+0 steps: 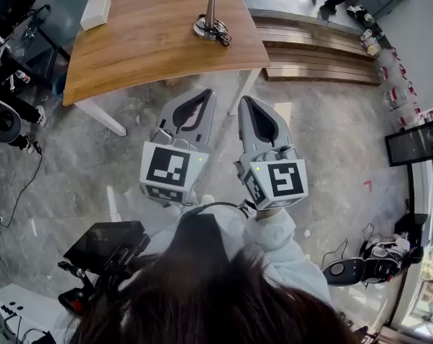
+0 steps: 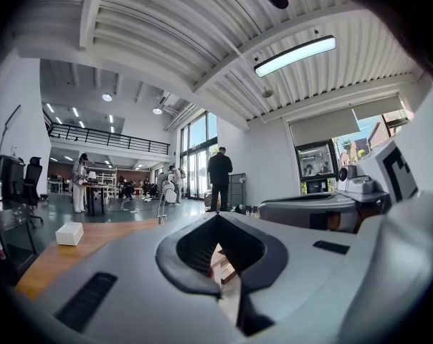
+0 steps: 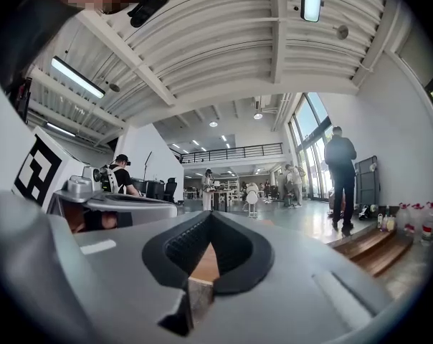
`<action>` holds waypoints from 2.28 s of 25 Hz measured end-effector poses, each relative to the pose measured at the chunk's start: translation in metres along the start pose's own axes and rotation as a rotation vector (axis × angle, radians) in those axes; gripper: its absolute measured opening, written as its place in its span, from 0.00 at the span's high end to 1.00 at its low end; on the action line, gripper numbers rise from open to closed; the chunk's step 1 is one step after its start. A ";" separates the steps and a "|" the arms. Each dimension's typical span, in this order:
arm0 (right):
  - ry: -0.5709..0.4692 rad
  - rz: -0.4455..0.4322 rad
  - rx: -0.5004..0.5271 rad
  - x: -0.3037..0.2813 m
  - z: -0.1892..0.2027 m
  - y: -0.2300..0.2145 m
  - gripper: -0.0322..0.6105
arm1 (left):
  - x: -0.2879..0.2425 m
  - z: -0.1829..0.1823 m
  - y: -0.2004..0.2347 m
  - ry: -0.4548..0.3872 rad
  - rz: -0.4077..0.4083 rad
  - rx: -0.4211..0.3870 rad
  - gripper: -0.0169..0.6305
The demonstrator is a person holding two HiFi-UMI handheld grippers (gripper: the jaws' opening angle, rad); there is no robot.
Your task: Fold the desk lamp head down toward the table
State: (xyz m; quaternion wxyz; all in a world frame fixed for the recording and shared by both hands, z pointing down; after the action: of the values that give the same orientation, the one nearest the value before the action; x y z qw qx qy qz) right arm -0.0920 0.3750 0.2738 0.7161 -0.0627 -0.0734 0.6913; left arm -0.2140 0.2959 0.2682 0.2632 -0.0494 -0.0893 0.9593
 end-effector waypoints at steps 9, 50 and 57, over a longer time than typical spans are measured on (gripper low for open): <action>0.010 0.008 0.006 0.013 0.002 -0.009 0.95 | 0.000 0.008 -0.005 0.024 -0.037 0.018 0.97; 0.301 -0.281 -0.096 -0.431 0.049 -0.308 0.95 | -0.397 0.074 0.277 0.087 -0.215 0.162 0.97; 0.402 -0.458 -0.158 -0.493 0.068 -0.346 0.94 | -0.439 0.084 0.301 0.086 -0.094 0.422 0.97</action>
State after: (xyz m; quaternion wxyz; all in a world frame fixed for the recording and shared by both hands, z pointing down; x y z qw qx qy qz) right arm 0.2179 -0.1315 0.3978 0.8462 -0.2352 0.0041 0.4782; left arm 0.0013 -0.1962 0.3120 0.3156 -0.0300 0.1226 0.9405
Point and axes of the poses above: the fingertips, and each gripper's own axes: x backward along the fingers, y to its left, z out of its underside, the point moved 8 cm from there along x, backward along the fingers, and after that the axes turned 10 degrees about -x, right-handed, at the moved point
